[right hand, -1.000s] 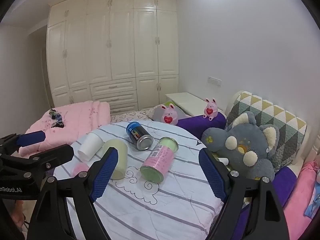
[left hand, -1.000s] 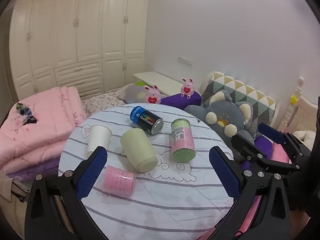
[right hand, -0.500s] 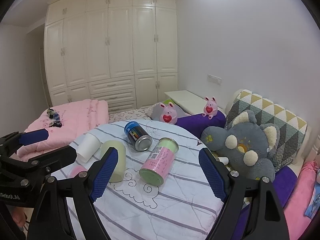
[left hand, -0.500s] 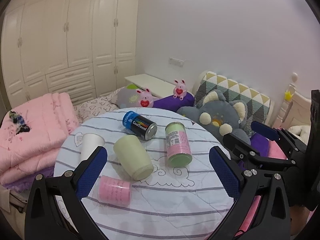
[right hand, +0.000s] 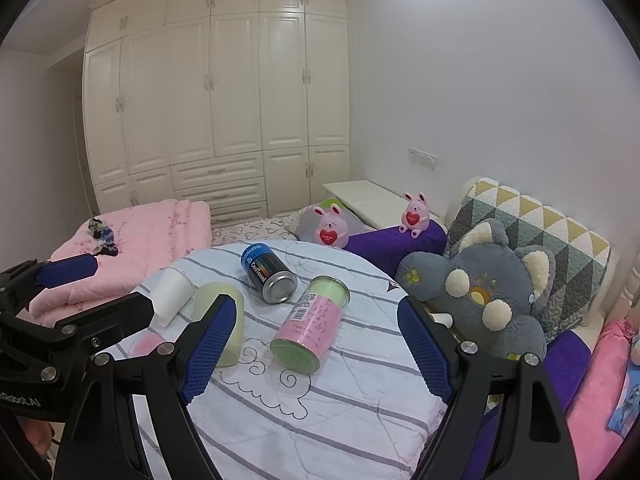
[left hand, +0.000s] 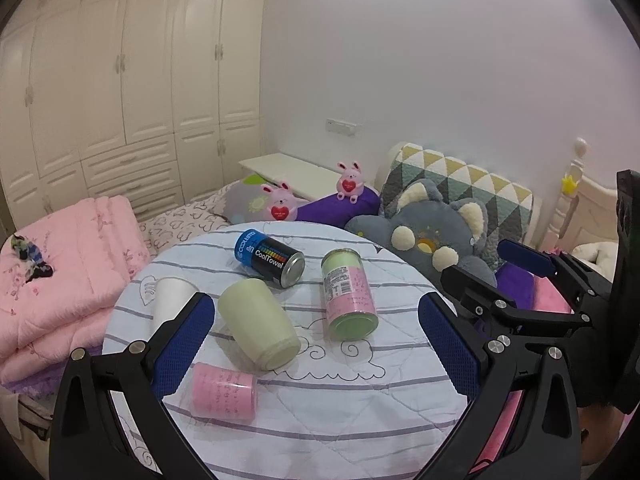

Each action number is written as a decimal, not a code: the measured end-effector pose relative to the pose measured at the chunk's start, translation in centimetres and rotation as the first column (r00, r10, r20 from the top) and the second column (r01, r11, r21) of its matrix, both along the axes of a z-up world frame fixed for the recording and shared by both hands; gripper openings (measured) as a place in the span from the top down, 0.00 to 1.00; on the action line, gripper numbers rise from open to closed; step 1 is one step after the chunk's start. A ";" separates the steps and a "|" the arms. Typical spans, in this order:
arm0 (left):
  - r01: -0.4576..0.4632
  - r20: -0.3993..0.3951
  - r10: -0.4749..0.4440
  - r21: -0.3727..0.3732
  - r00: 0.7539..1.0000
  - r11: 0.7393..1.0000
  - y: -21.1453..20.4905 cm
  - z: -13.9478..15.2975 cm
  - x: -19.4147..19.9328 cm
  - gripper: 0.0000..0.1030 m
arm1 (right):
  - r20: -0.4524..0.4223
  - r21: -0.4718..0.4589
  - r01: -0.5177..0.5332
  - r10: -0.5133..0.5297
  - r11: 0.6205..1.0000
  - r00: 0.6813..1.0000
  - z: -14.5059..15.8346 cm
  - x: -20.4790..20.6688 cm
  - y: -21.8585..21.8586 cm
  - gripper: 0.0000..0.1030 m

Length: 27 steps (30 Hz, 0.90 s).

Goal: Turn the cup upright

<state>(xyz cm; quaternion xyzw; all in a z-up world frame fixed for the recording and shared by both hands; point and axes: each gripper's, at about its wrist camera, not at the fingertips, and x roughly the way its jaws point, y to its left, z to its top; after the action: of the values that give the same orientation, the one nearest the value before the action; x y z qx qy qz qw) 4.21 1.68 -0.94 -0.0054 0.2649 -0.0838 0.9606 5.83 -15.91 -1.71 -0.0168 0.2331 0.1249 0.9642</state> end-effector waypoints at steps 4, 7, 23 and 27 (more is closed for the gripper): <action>0.000 0.001 0.000 0.000 1.000 1.000 0.0 0.0 0.1 0.00 | -0.001 0.000 0.005 -0.005 1.000 1.000 0.1 0.1 -0.1 0.18; -0.001 0.001 0.001 0.001 1.000 1.000 0.0 0.0 0.1 0.00 | -0.001 0.001 0.004 -0.004 1.000 1.000 0.0 0.1 -0.2 0.18; -0.003 -0.005 0.003 0.003 1.000 1.000 0.5 -0.3 0.3 0.00 | -0.013 0.001 0.015 -0.015 1.000 1.000 -0.4 0.7 -0.1 0.18; -0.004 -0.006 0.004 0.004 1.000 1.000 0.6 -0.3 0.4 0.00 | -0.016 -0.001 0.019 -0.019 1.000 1.000 -0.4 0.8 0.0 0.18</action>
<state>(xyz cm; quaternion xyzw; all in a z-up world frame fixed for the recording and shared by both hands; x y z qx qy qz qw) 4.61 2.23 -1.26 -0.0043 0.2679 -0.0814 0.9600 6.67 -15.91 -2.07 -0.0142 0.2412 0.1160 0.9634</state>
